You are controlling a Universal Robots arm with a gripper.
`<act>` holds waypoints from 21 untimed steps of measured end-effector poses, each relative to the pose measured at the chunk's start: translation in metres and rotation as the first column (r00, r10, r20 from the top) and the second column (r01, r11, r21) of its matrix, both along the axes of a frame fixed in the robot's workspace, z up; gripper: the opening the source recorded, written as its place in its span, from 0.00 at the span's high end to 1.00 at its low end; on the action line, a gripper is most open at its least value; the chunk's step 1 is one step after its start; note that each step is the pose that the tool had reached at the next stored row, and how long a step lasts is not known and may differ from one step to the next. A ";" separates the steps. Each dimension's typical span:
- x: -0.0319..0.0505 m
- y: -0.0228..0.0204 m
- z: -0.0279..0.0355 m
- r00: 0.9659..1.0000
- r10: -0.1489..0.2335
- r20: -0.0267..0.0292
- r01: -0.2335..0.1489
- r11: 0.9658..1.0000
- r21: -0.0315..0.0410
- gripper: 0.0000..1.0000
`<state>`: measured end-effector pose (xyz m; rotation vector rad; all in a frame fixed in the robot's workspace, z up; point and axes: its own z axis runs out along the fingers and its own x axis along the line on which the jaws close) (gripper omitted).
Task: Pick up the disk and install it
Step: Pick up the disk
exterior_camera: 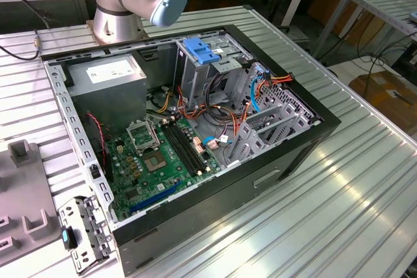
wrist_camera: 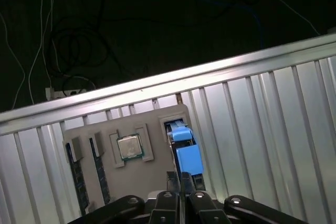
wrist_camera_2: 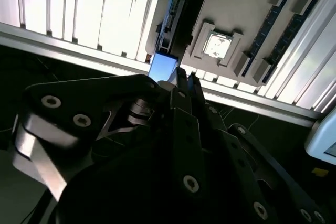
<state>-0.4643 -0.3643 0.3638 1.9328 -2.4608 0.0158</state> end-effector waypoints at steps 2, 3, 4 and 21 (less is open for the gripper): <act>-0.0013 0.0002 -0.0032 1.000 0.020 0.005 -0.020 1.000 0.000 0.64; -0.0014 0.0003 -0.0045 0.999 0.035 0.005 -0.035 0.999 0.000 0.58; -0.0015 0.0003 -0.0059 0.999 0.047 0.005 -0.047 0.999 0.001 0.52; -0.0079 0.0031 -0.0386 0.990 0.141 0.006 -0.141 0.990 0.011 0.40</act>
